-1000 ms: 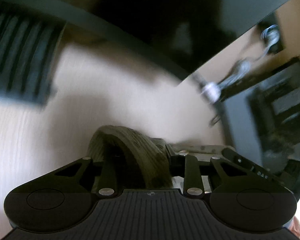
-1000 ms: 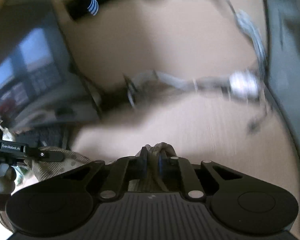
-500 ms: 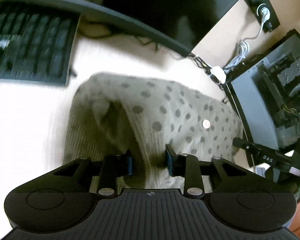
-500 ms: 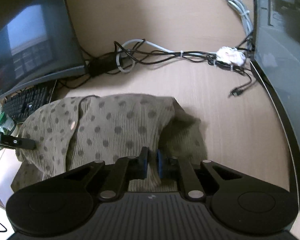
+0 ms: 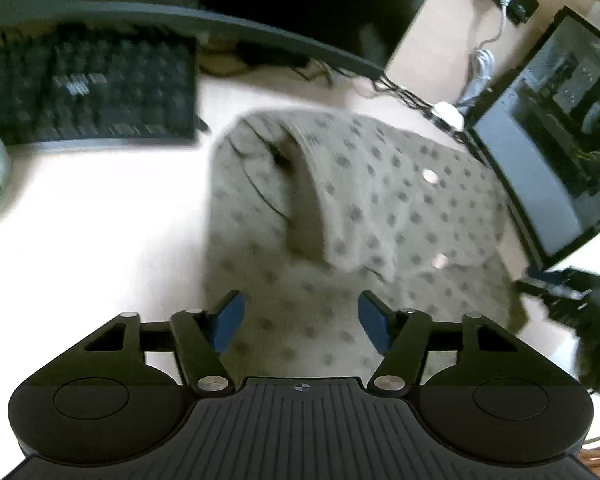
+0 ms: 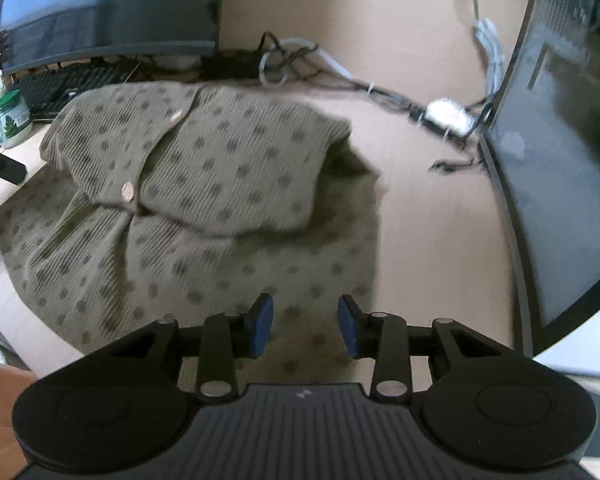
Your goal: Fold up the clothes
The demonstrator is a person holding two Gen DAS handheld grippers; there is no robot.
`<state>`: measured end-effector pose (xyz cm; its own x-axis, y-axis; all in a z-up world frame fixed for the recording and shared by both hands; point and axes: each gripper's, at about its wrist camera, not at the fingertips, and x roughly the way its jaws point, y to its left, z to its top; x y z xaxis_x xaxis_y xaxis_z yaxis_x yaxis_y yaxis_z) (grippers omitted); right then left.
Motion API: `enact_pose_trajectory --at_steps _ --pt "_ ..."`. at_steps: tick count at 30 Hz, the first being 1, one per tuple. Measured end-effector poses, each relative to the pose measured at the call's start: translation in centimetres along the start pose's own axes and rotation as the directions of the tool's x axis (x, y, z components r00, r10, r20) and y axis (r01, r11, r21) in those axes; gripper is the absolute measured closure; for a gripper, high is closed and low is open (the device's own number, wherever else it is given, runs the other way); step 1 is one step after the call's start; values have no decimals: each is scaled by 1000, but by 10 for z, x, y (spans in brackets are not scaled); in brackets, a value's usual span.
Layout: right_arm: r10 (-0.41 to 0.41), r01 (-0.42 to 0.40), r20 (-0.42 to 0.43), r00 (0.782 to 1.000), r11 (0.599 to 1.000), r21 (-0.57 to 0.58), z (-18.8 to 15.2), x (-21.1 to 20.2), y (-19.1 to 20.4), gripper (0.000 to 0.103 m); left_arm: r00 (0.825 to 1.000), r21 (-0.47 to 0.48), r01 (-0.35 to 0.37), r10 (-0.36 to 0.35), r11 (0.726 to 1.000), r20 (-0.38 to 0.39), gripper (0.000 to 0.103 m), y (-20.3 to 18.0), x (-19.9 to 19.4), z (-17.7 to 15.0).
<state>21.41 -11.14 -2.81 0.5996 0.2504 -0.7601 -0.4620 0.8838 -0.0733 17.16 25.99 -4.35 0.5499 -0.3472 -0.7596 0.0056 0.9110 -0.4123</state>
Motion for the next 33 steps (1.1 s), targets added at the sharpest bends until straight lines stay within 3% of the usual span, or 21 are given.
enact_pose_trajectory --at_steps 4,9,13,18,22,26,29,31,33 --pt "-19 19 -19 1000 1000 8 -7 13 0 67 999 -26 1 -2 1000 -33 38 2 22 -3" --pt "-58 59 -23 998 997 43 -11 9 -13 58 999 -33 -30 29 999 -26 46 13 14 -1" --pt "-80 77 31 996 994 71 3 -1 -17 55 1000 -73 -30 29 997 -10 39 19 3 3" --pt "-233 228 74 970 971 74 38 31 -22 55 997 -111 16 -7 994 80 37 21 2 24" --pt "-240 240 37 970 971 13 57 73 -17 55 995 -106 15 -5 994 100 38 17 21 37" --pt "-305 309 56 951 947 -91 55 83 -18 50 997 -96 -34 41 995 73 37 19 32 38" --pt "-323 326 54 945 942 -78 55 82 -26 49 997 -96 -36 43 995 64 37 23 33 35" --pt "-382 383 32 924 919 -88 54 84 -30 50 997 -96 -43 49 994 57 37 24 31 35" --pt "-395 395 12 918 917 -55 48 79 -40 51 997 -95 -54 59 994 53 37 26 29 36"
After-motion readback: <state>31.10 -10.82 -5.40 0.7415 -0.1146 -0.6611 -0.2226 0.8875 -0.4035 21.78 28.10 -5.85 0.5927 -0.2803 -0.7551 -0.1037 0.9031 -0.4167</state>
